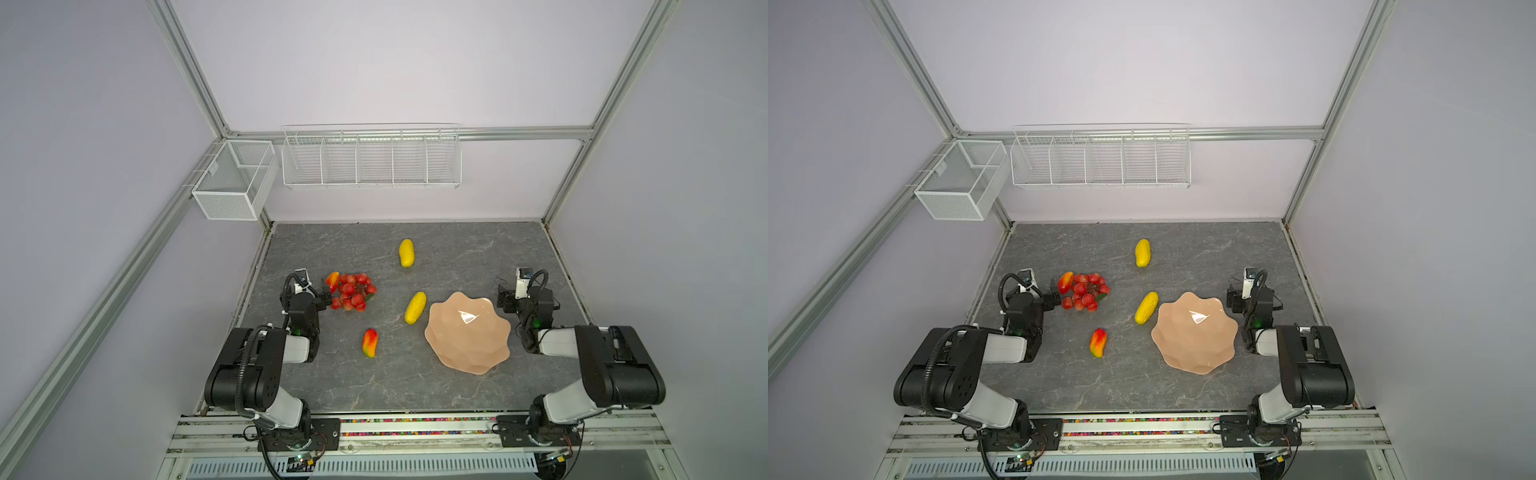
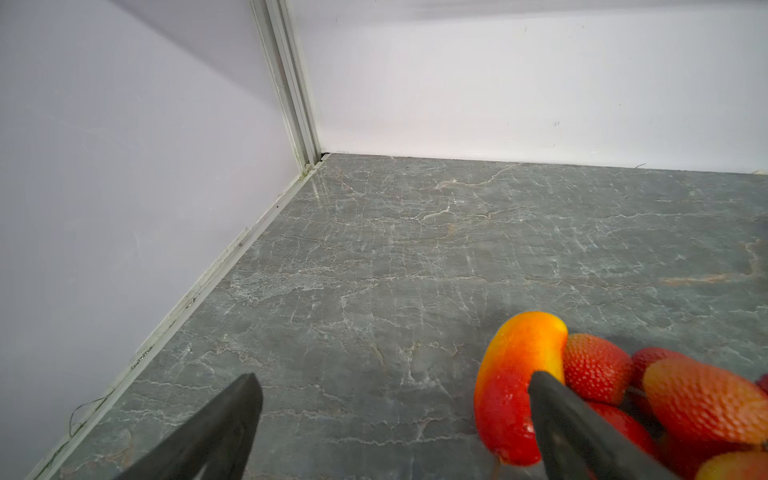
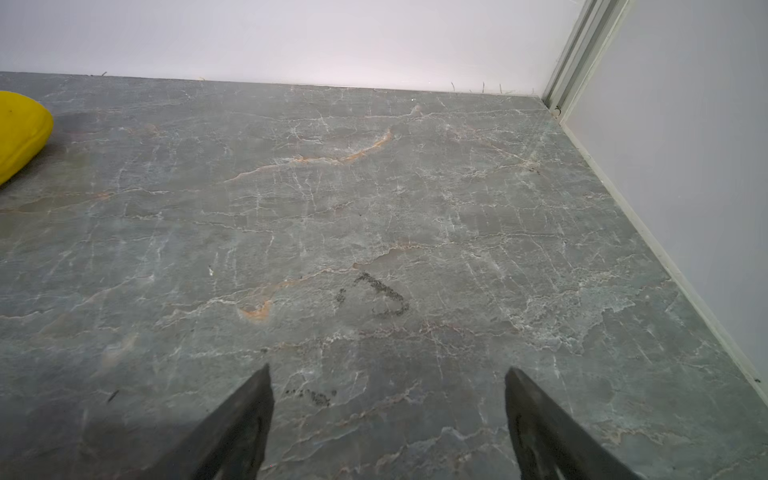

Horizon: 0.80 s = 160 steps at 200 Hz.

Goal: Place and organize the fake fruits in the fruit bowl
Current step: 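Move the left gripper toward the red fruit bunch while the right gripper approaches the bowl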

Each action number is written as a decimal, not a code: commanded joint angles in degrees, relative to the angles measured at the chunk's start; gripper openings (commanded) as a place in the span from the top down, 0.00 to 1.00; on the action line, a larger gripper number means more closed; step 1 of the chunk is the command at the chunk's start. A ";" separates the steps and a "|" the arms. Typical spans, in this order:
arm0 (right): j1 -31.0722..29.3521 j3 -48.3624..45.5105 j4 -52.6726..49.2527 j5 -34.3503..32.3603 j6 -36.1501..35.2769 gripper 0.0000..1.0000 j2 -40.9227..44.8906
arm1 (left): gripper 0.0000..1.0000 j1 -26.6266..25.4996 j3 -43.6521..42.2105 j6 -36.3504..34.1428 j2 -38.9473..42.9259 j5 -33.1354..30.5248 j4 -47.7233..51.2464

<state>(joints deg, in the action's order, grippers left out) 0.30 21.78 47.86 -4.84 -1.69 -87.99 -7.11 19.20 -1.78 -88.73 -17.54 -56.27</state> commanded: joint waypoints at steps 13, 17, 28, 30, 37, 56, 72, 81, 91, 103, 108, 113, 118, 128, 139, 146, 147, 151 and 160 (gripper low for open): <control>0.07 0.81 0.48 0.53 0.13 0.12 0.50 | 0.01 0.35 1.19 -0.11 -0.49 0.31 -0.31; 0.07 0.81 0.48 0.53 0.16 0.12 0.49 | 0.01 0.35 1.19 -0.14 -0.48 0.31 -0.33; 0.09 0.80 0.47 0.53 0.18 0.12 0.47 | 0.01 0.35 1.19 -0.12 -0.50 0.38 -0.33; 0.09 0.81 0.48 0.49 0.19 0.12 0.52 | 0.01 0.35 1.26 -0.06 -0.48 0.40 -0.29; 0.09 0.79 0.46 0.56 0.20 0.12 0.50 | 0.01 0.43 1.28 -0.07 -0.48 0.47 -0.09; 0.08 0.81 0.42 0.53 0.20 0.12 0.52 | 0.01 0.46 1.29 0.00 -0.48 0.57 -0.05; 0.08 0.81 0.48 0.59 0.20 0.12 0.51 | 0.01 0.43 1.26 -0.06 -0.53 0.45 -0.07; 0.13 0.81 0.48 0.58 0.14 0.12 0.47 | 0.01 0.47 1.31 -0.06 -0.48 0.57 0.00; 0.08 0.81 0.48 0.62 0.20 0.12 0.48 | 0.01 0.52 1.45 0.05 -0.48 0.71 0.14; 0.14 0.87 0.53 0.59 0.20 0.12 0.52 | 0.01 0.70 1.54 0.13 -0.40 0.91 0.45; 0.11 0.68 0.71 0.54 0.20 0.12 0.58 | 0.01 0.70 1.46 0.07 -0.40 0.87 0.35; 0.13 0.39 1.11 0.33 0.17 0.12 0.77 | 0.01 0.70 1.25 0.04 -0.39 0.70 -0.11; 0.02 0.12 1.73 -0.36 0.36 0.12 1.13 | 0.01 0.63 0.84 -0.18 -0.30 0.20 -1.23; -0.27 -1.21 2.35 -2.81 0.69 0.12 3.64 | 0.01 0.14 -0.07 0.09 2.22 -1.53 -1.20; -0.81 -1.31 -2.90 -5.23 1.01 0.12 9.18 | 0.01 -0.54 -0.14 0.46 7.49 -4.49 3.21; -1.48 0.00 -8.64 -7.08 1.17 0.12 13.05 | 0.00 -1.50 0.48 0.59 11.54 -7.70 7.10; -1.59 0.32 -9.75 -7.49 1.25 0.12 13.51 | 0.01 -1.63 0.61 0.66 11.99 -8.13 7.82; -2.16 1.95 -14.18 -8.78 1.67 0.12 15.57 | 0.00 -2.39 1.37 0.85 14.30 -9.96 11.03; -3.33 6.02 -23.99 -9.15 2.62 0.12 19.48 | 0.01 -4.30 3.70 0.02 19.55 -10.75 20.11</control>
<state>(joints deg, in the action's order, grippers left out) -0.67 21.41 41.71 -8.62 -1.04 -79.13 -8.14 19.16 -1.56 -80.77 -21.56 -49.89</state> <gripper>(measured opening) 0.880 0.993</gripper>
